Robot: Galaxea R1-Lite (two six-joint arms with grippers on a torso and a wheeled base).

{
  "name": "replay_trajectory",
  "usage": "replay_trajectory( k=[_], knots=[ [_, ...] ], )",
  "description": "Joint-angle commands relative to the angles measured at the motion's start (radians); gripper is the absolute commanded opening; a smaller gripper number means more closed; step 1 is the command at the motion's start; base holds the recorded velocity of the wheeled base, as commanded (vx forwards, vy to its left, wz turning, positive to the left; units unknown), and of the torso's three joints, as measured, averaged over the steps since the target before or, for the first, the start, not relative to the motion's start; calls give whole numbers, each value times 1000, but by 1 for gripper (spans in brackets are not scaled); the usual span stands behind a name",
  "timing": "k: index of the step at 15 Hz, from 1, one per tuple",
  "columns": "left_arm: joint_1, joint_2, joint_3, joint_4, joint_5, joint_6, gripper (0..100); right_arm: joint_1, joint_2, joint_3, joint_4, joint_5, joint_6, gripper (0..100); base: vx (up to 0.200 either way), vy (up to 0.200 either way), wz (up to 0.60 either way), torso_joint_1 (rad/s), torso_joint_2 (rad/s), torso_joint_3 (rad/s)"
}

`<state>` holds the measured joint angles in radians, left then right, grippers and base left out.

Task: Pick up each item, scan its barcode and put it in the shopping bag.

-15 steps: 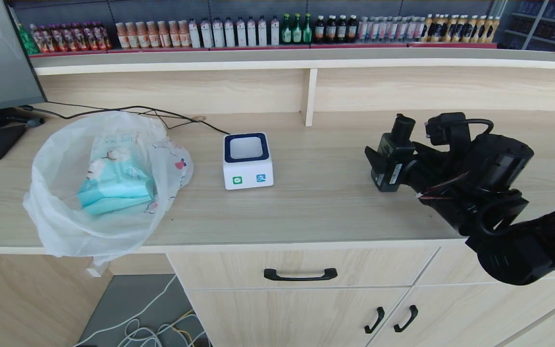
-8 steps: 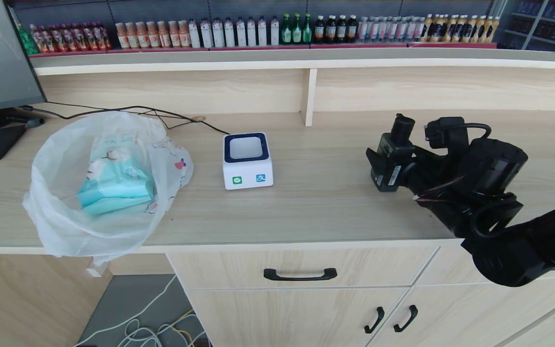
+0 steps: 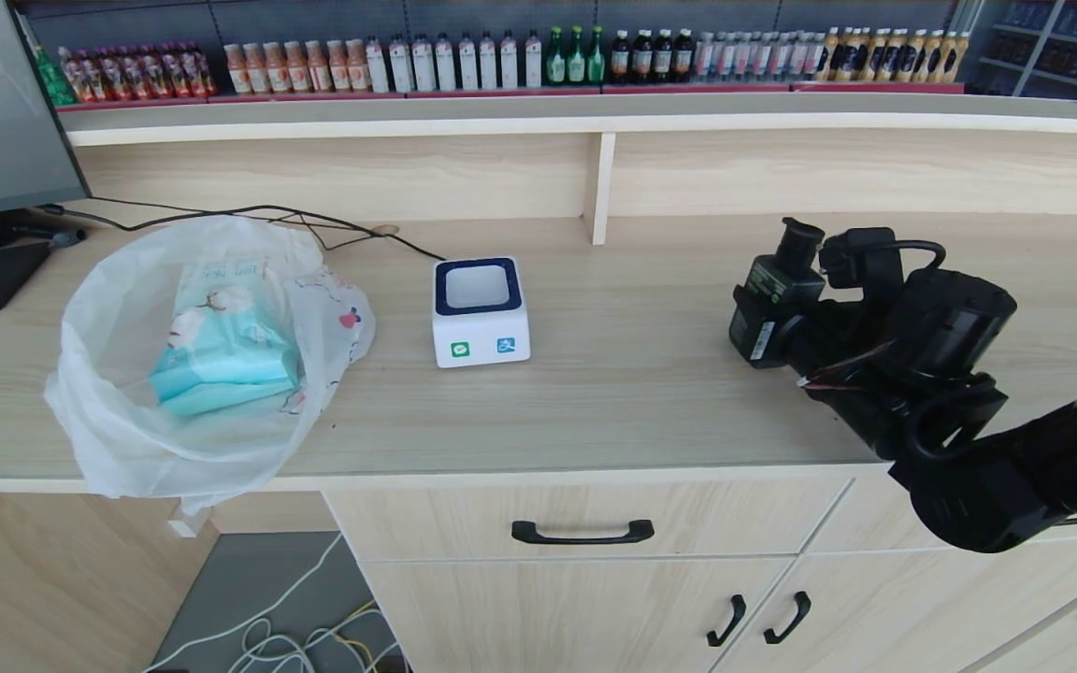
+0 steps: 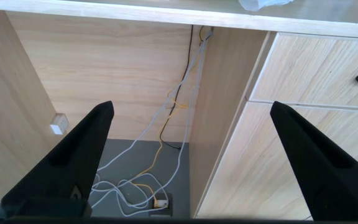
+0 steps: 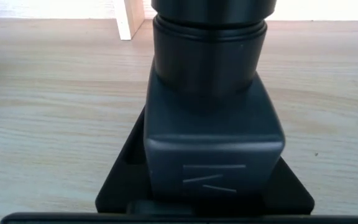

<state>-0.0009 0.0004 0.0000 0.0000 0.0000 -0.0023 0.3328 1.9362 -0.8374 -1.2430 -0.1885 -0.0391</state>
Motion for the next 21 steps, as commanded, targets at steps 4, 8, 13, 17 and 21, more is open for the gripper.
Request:
replay_trajectory(
  k=[4,8,13,17,21],
  knots=[
    [1,0,0,0,0,-1,100,6,-46,9,-1,3,-1,0,0,0,0,0,0,0],
    [1,0,0,0,0,-1,100,8,-131,61,-1,1,-28,0,0,0,0,0,0,0],
    [1,0,0,0,0,-1,100,66,-376,274,-1,-3,-74,0,0,0,0,0,0,0],
    [1,0,0,0,0,-1,100,63,-568,475,2,-11,-110,0,0,0,0,0,0,0],
    [-1,0,0,0,0,-1,100,61,-665,597,4,-3,-102,0,0,0,0,0,0,0]
  ],
)
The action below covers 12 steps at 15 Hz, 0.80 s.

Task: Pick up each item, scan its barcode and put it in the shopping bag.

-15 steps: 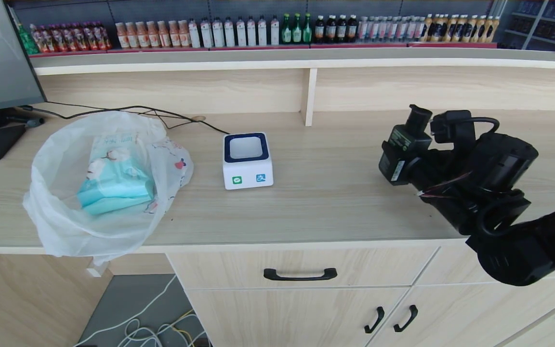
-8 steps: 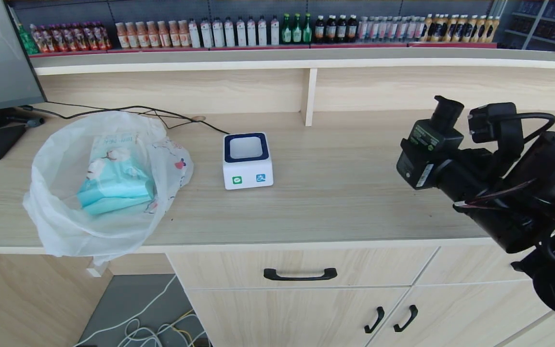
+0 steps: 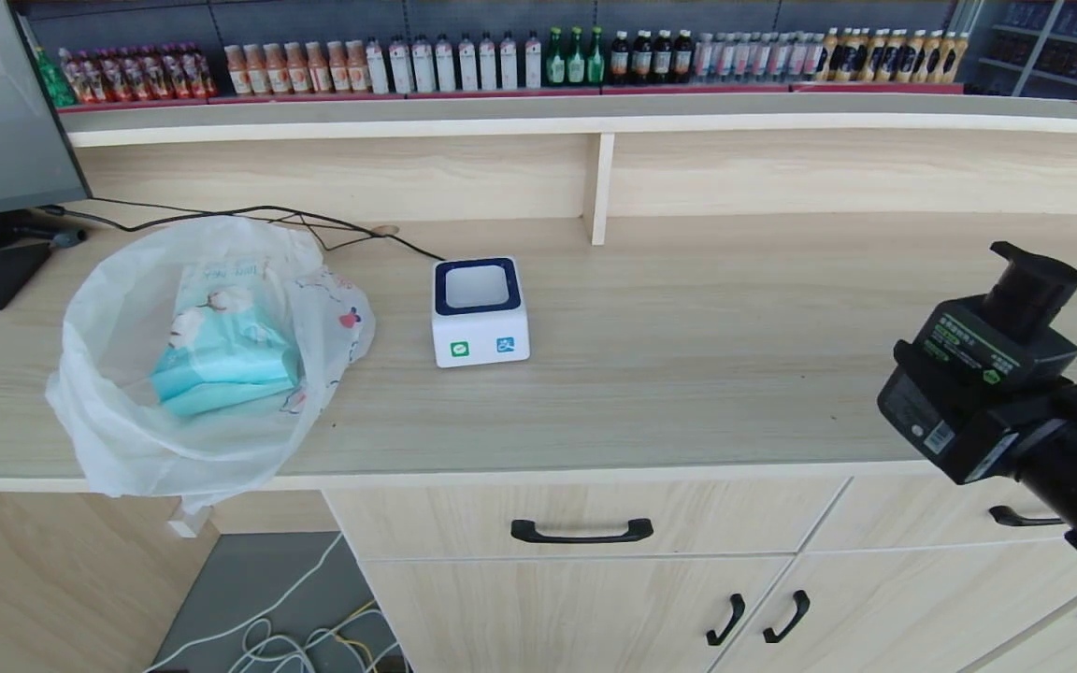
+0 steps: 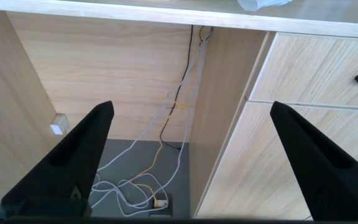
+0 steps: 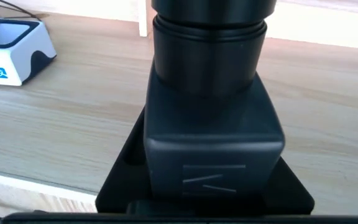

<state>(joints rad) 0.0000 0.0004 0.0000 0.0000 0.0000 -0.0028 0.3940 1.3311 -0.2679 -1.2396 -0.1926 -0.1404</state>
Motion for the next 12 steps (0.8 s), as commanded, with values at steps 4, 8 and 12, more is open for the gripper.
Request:
replay_trajectory(
  k=[4,8,12],
  knots=[
    [0,0,0,0,0,0,100,0,-12,32,2,125,91,0,0,0,0,0,0,0],
    [-2,0,0,0,0,0,100,39,66,26,-4,340,252,0,0,0,0,0,0,0],
    [0,0,0,0,0,0,100,298,68,26,-75,377,555,0,0,0,0,0,0,0]
  ],
)
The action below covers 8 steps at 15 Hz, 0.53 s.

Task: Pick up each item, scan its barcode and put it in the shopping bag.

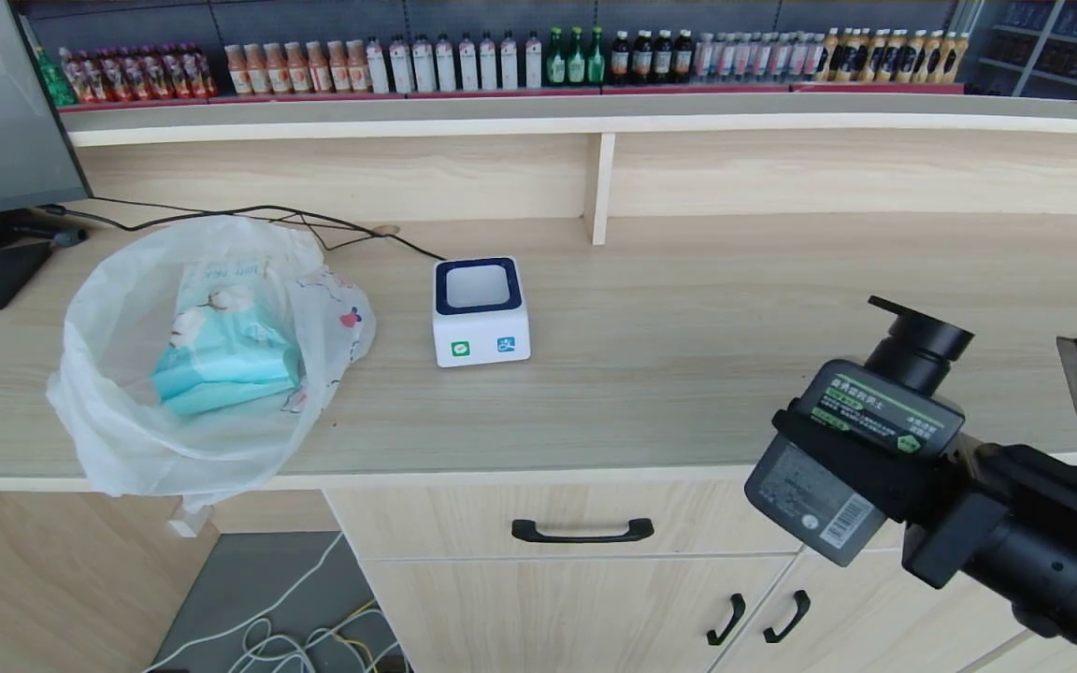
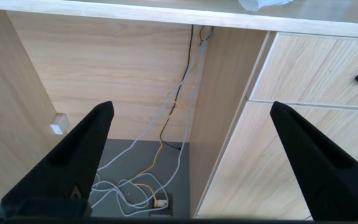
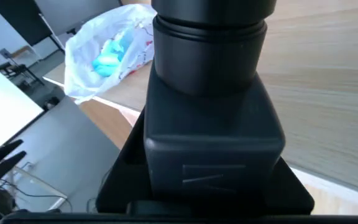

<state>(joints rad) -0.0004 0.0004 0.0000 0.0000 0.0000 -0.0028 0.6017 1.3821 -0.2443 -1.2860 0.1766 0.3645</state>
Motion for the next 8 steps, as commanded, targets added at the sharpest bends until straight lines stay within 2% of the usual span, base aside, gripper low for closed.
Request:
replay_trajectory(
  k=[1,3,5,6,8],
  knots=[
    [0,0,0,0,0,0,100,96,23,-4,-38,9,77,0,0,0,0,0,0,0],
    [-1,0,0,0,0,0,100,112,34,-24,-49,18,162,0,0,0,0,0,0,0],
    [0,0,0,0,0,0,100,119,40,-35,-53,93,252,0,0,0,0,0,0,0],
    [0,0,0,0,0,0,100,116,49,-52,-53,150,274,0,0,0,0,0,0,0],
    [0,0,0,0,0,0,100,118,77,-84,-53,176,286,0,0,0,0,0,0,0]
  ],
)
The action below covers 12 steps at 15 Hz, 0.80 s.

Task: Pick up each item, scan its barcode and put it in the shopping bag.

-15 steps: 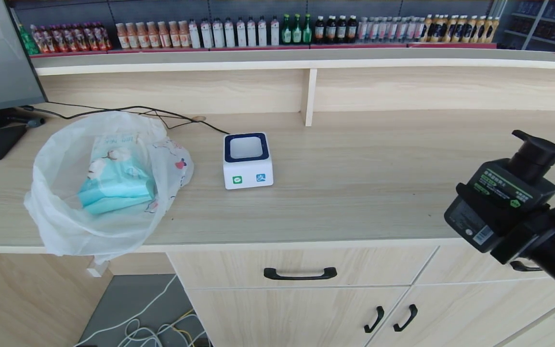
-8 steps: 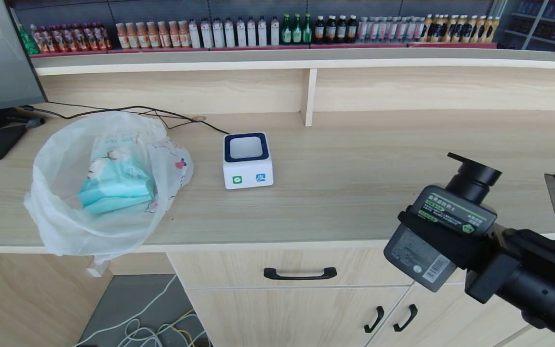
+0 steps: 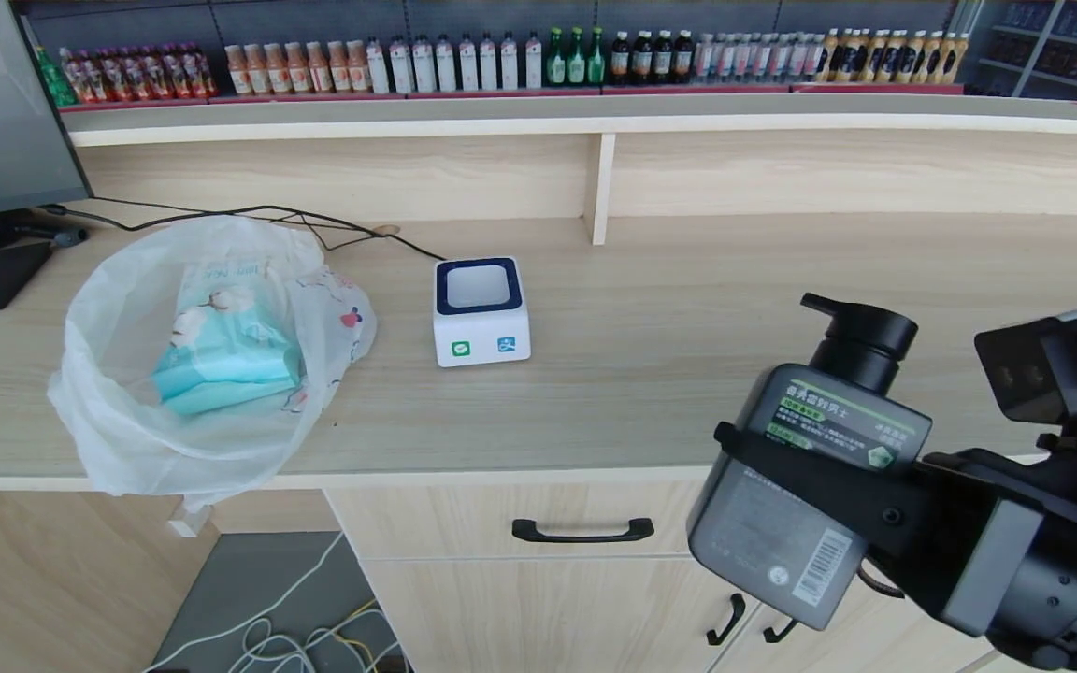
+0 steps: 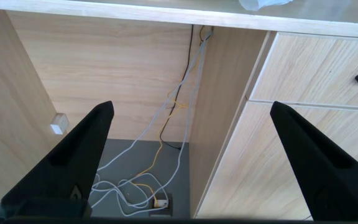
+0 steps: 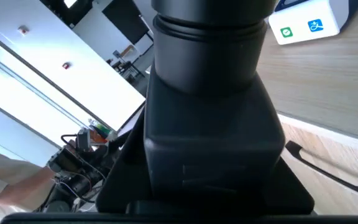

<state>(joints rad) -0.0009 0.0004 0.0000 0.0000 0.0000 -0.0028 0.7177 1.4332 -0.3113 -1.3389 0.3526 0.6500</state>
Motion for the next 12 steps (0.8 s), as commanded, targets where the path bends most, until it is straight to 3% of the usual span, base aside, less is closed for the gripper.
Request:
replay_trajectory(
  k=[1,6,12],
  knots=[
    [-1,0,0,0,0,0,100,3,47,-40,0,14,8,0,0,0,0,0,0,0],
    [1,0,0,0,0,0,100,0,200,-258,-34,46,37,0,0,0,0,0,0,0],
    [1,0,0,0,0,0,100,-6,210,-218,-180,210,28,0,0,0,0,0,0,0]
  ],
)
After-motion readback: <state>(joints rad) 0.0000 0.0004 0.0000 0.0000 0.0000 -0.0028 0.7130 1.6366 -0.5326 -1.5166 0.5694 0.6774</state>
